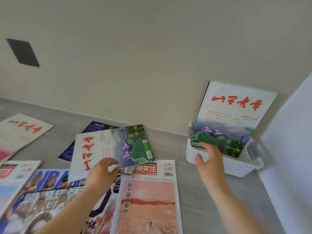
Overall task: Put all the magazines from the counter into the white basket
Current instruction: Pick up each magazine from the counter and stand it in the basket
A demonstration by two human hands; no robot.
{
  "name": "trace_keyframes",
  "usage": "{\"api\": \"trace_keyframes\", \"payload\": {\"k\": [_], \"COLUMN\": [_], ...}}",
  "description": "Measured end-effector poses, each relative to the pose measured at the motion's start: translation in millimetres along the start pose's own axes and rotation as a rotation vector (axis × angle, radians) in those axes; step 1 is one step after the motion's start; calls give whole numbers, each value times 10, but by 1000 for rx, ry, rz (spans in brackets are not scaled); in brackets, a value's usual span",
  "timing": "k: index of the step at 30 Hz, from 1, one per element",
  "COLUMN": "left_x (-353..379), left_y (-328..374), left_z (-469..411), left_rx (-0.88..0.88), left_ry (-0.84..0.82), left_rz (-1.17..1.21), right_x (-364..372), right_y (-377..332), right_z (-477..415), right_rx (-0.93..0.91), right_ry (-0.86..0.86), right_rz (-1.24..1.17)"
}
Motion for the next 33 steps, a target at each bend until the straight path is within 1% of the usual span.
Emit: {"api": "trace_keyframes", "payload": {"k": [4,7,9,12,15,18,20,21,22,23,24,26,28,30,33], "left_x": [-321,-507,-556,-577,-574,-632,-654,-634,-608,-598,-590,-596,-653,-742,-927], "left_y": [-623,-968,-1078,-1134,-1109,-1093,-1120,-1121,-1103,-1066,-1024,-957,-884,-781,-509], "left_z": [-17,-116,-190,-312,-443,-565,-607,-613,-612,-603,-598,-615,-636,-664,-634], "left_rx": [-189,-334,-363,-356,-379,-460,-604,-674,-713,-706,-671,-588,-524,-429,-204], "left_ry": [40,9,-28,-81,-138,-40,7,-19,-86,-179,-260,-342,-324,-268,-221], "left_rz": [-101,-99,-88,-28,112,348,654,811,914,934,903,818,743,670,511], "right_x": [753,1266,1531,1840,2027,2090,2097,2096,2097,2098,2100,2100,2088,2050,1923], "right_y": [-197,-280,-312,-347,-312,-247,-228,-226,-225,-225,-223,-216,-214,-245,-366], "right_z": [310,472,528,545,590,634,637,633,632,633,635,632,607,570,516], "right_rx": [-99,-131,-148,-179,-188,-180,-192,-194,-192,-188,-185,-180,-174,-172,-160], "right_ry": [-320,-527,-627,-704,-732,-699,-693,-693,-694,-696,-700,-720,-746,-753,-716], "right_rz": [165,277,365,457,532,564,592,599,601,600,599,597,589,568,463]}}
Point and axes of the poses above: each hand's wrist, its own z-axis away from the middle knuckle, its own x-axis out of the palm, y = z × x, the point moved 5 cm from there along -z, towards the middle knuckle, and after that the axes turned 1 degree about -x, right-handed, at the moved point
